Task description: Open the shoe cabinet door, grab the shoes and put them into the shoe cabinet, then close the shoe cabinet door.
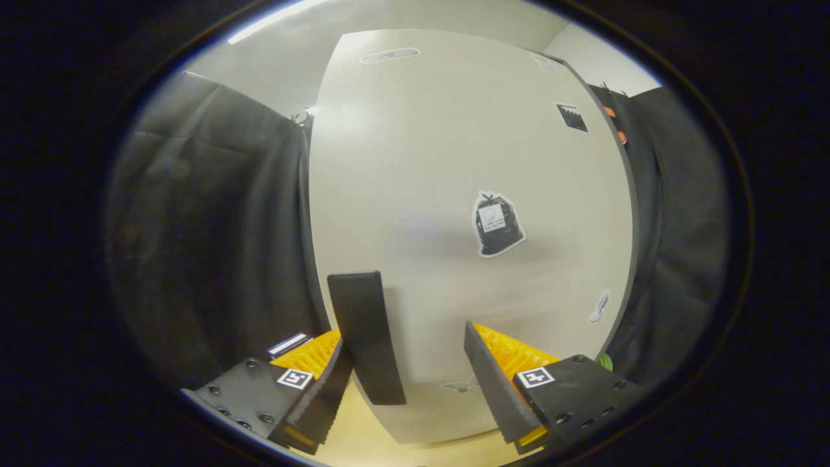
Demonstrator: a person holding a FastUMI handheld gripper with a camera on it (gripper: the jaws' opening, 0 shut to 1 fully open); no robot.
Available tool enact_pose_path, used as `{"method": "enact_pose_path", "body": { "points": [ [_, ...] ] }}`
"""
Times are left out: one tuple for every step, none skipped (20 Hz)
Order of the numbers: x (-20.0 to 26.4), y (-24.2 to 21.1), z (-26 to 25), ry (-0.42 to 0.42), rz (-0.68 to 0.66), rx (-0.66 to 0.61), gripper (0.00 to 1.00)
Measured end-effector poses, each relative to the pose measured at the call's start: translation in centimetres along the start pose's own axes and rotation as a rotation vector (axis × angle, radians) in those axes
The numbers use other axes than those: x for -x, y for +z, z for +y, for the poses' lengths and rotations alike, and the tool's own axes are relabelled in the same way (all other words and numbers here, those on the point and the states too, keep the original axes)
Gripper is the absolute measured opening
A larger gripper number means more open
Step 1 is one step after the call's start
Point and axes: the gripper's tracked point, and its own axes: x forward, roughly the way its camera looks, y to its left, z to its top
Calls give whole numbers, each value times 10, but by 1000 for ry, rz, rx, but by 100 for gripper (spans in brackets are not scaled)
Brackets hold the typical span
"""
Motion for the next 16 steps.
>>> {"method": "enact_pose_path", "body": {
  "points": [
    [-2, 0, 2, -2, -1, 6, 98],
    [-4, 1, 4, -3, -2, 13, 98],
    [-6, 1, 5, -2, -3, 18, 98],
    [-9, 1, 4, 0, -3, 20, 98],
    [-13, 1, 5, 3, -2, 18, 98],
    [-16, 1, 4, 7, -1, 12, 98],
    [-18, 0, 4, 9, 1, 6, 98],
    [-20, -1, 4, 11, 2, 3, 98],
    [-19, 0, 5, 12, 0, 3, 98],
    [-20, 0, 5, 8, -1, 5, 98],
    [-21, 0, 4, 4, -4, 7, 98],
    [-22, 1, 3, -1, -5, 10, 98],
    [-24, 1, 3, -5, -7, 12, 98],
    [-25, 1, 3, -8, -9, 13, 98],
    [-25, 1, 4, -12, -8, 14, 98],
    [-26, 1, 3, -16, -9, 14, 98]
  ]
}}
